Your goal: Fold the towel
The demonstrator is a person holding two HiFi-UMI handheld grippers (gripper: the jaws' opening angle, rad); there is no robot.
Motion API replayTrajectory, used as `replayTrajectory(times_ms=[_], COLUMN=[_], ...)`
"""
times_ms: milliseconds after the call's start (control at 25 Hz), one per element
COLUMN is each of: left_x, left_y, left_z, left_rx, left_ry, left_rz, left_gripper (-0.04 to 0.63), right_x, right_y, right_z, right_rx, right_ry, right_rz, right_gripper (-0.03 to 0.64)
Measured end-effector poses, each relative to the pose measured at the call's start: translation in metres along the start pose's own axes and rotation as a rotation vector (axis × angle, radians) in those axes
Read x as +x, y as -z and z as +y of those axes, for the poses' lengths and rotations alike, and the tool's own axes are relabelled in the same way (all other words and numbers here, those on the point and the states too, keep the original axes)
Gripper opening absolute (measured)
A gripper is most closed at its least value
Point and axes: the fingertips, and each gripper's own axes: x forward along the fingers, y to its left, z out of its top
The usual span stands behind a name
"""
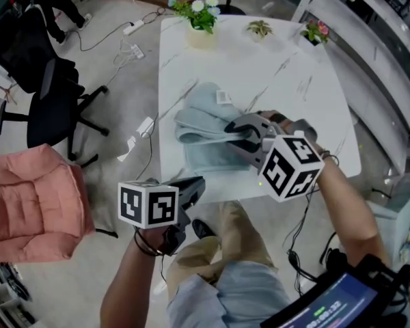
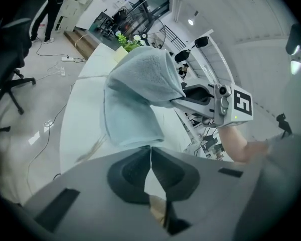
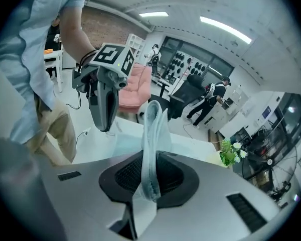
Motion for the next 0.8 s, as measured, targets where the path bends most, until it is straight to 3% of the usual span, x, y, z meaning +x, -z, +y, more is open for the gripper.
replayTrajectory(times_ms=[360, 600, 800], left_x=[0.0, 0.009, 0.036], left_y=[-0.011, -0.043, -0.066], left_z=[-0.009, -0.01, -0.015], left_rx=[0.012, 0.025, 0.024], left_ry=[0.019, 0.008, 0.047], left_rz=[0.0, 0.007, 0.035], left_gripper=[0.009, 0.009, 0.009], right_x=[0.001, 0.016, 0.053], right_y=[-0.002, 0.032, 0.094], right_z=[-0.024, -0.107, -0.159], right_rx=[0.045, 0.333, 0.551], right_ry=[0.01, -0.031, -0.106], right_rz=[-0.002, -0.022, 0.05], right_gripper=[0.071, 0.077, 0.081])
